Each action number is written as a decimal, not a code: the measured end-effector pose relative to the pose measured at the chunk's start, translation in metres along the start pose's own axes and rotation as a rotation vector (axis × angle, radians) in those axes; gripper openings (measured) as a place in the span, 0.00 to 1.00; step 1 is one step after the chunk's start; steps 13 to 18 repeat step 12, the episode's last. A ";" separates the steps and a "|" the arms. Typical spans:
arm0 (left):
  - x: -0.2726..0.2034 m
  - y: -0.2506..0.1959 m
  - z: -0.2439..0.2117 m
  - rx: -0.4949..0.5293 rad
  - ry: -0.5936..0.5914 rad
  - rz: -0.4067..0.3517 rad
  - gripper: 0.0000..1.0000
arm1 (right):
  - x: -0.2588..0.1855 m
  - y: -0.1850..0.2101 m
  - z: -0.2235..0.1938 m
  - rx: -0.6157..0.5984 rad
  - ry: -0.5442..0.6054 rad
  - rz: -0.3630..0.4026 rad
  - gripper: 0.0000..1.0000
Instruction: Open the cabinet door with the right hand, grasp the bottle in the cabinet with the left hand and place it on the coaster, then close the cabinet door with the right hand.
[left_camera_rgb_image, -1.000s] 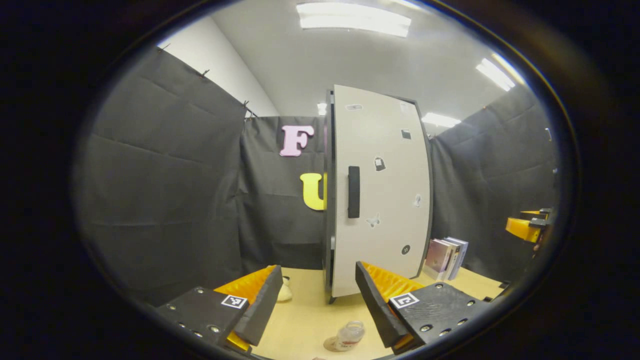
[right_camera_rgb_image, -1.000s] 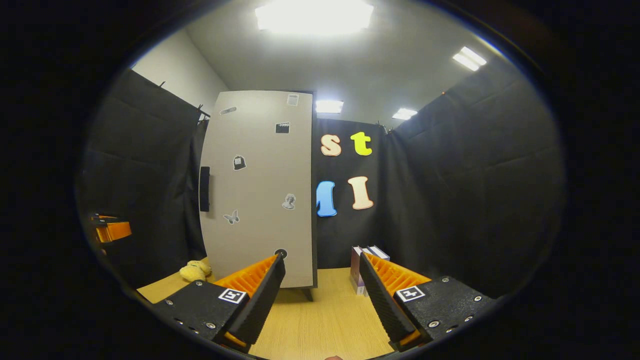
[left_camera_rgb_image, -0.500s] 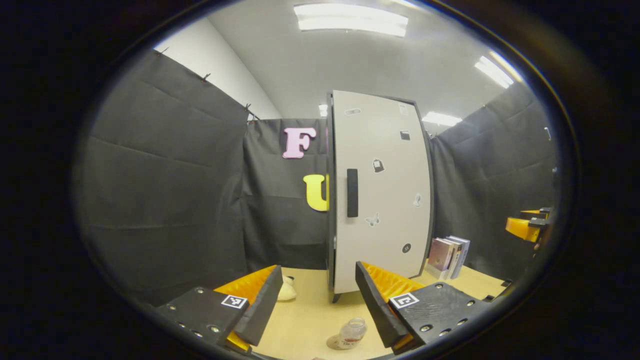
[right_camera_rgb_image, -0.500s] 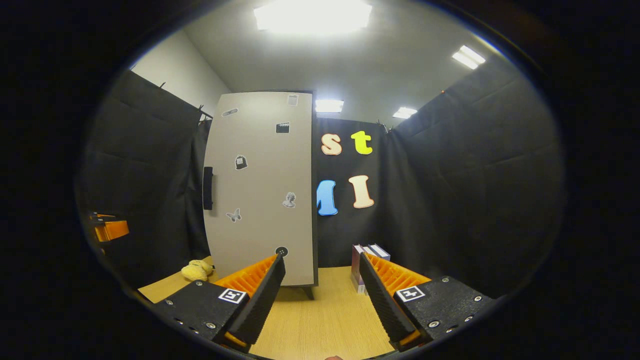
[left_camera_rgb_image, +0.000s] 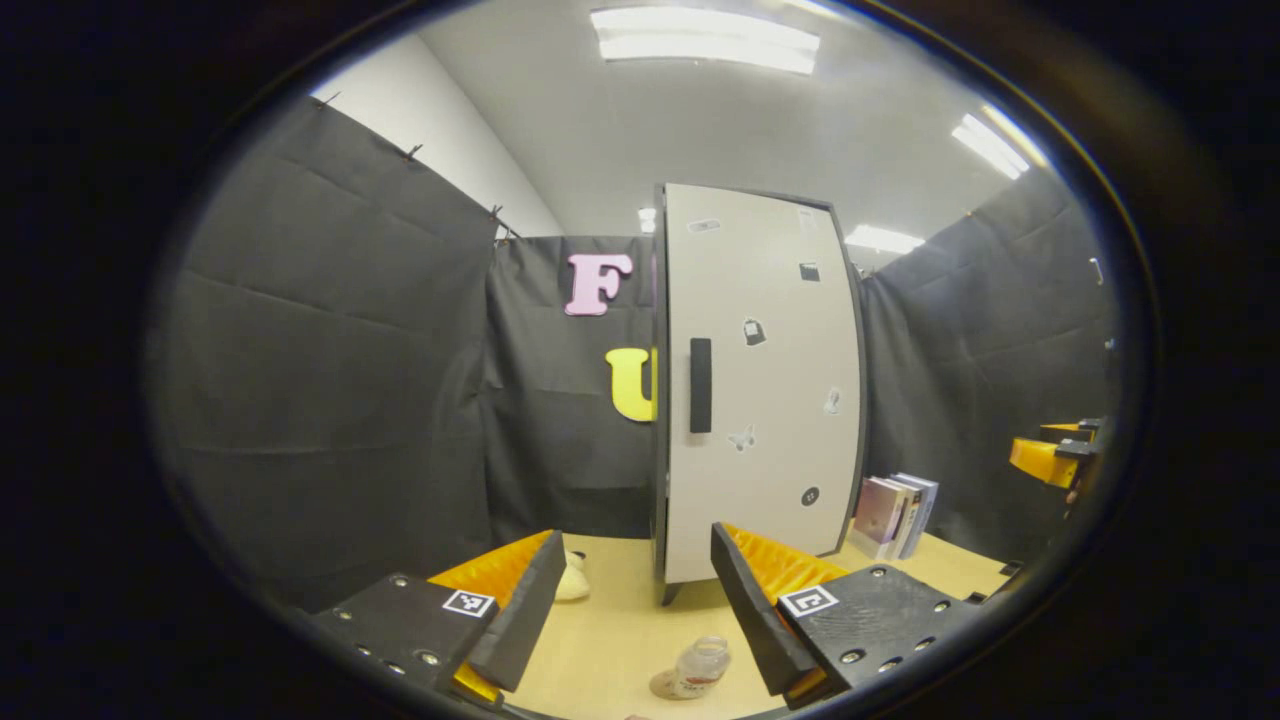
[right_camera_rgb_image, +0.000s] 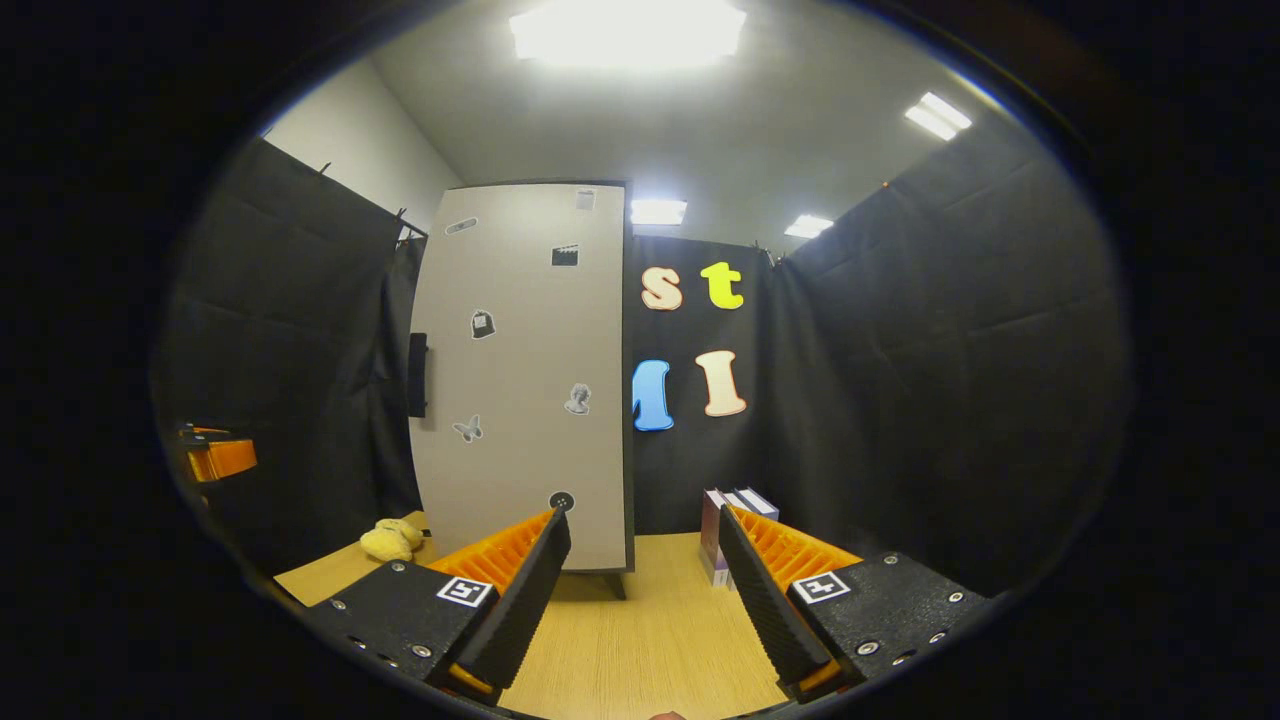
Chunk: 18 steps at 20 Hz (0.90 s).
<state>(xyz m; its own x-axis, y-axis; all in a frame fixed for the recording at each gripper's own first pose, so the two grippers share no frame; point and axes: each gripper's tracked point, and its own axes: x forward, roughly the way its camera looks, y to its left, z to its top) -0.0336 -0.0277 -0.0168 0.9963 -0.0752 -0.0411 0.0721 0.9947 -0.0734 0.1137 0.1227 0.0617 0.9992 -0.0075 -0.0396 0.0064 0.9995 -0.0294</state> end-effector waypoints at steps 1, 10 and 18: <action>0.000 0.000 0.000 0.000 0.000 -0.001 0.87 | 0.001 0.001 0.000 -0.001 -0.001 -0.002 0.93; 0.006 0.005 -0.001 -0.003 -0.001 0.006 0.88 | 0.004 0.004 0.001 -0.003 -0.006 -0.003 0.93; 0.007 0.007 0.000 -0.004 -0.003 0.007 0.88 | 0.005 0.005 0.001 -0.001 -0.007 -0.004 0.93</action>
